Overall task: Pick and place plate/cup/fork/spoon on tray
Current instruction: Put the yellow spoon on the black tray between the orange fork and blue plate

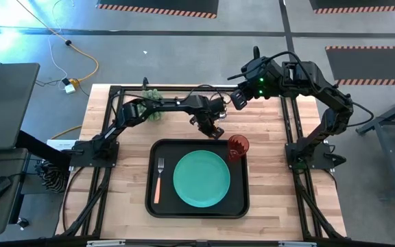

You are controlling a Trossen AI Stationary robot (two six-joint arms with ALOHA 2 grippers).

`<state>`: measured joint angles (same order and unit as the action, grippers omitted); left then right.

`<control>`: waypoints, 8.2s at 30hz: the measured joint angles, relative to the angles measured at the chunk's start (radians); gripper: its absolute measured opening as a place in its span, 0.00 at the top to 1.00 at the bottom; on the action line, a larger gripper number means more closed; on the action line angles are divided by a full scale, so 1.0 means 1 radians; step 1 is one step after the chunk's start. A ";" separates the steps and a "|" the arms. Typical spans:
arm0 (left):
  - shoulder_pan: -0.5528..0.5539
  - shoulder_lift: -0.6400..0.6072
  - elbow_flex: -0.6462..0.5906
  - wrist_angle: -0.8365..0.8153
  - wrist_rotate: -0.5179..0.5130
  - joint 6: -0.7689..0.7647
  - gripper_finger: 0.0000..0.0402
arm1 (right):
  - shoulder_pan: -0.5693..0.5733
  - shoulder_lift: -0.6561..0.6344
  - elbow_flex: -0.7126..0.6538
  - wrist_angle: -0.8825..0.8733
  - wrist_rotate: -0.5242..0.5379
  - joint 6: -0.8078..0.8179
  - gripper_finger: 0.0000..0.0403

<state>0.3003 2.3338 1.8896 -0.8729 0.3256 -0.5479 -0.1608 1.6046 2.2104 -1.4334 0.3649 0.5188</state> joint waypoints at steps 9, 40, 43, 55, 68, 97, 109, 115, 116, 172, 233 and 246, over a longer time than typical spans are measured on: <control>-0.049 -0.068 0.002 0.000 0.006 0.097 1.00 | 0.000 0.000 0.000 0.000 0.000 0.001 0.79; 0.131 -0.160 0.181 -0.247 0.110 0.548 1.00 | -0.098 0.000 0.000 0.000 -0.025 0.002 0.79; 0.134 -0.160 0.224 -0.304 0.109 0.569 1.00 | -0.167 0.000 0.000 -0.011 -0.106 -0.031 0.79; 0.165 -0.298 0.267 -0.361 0.042 0.587 1.00 | -0.437 0.096 0.001 -0.084 -0.335 -0.239 0.79; 0.239 -0.469 0.267 -0.436 -0.016 0.641 1.00 | -0.472 0.295 0.000 -0.130 -0.447 -0.300 0.79; 0.337 -0.910 -0.436 -0.117 -0.013 0.659 1.00 | -0.268 0.621 -0.001 -0.093 -0.448 -0.115 0.79; 0.337 -0.988 -0.451 -0.116 -0.016 0.683 1.00 | -0.248 0.655 -0.001 -0.049 -0.445 0.038 0.79; 0.337 -0.988 -0.451 -0.117 -0.016 0.683 1.00 | -0.226 0.664 -0.001 0.037 -0.435 0.137 0.79; 0.337 -0.988 -0.451 -0.117 -0.016 0.685 1.00 | -0.221 0.665 -0.001 0.055 -0.439 0.143 0.79; 0.337 -0.987 -0.451 -0.128 -0.015 0.690 1.00 | -0.322 0.464 -0.705 0.536 -0.365 0.207 0.79; 0.337 -0.987 -0.451 -0.124 -0.019 0.701 1.00 | -0.405 0.518 -0.474 0.349 -0.251 0.188 0.79; 0.337 -0.987 -0.451 -0.124 -0.019 0.717 1.00 | -0.424 0.542 -0.574 0.398 -0.280 0.211 0.79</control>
<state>0.6373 1.3472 1.4387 -0.9970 0.3069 0.1687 -0.5848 2.1468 1.6369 -1.0355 0.0847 0.7294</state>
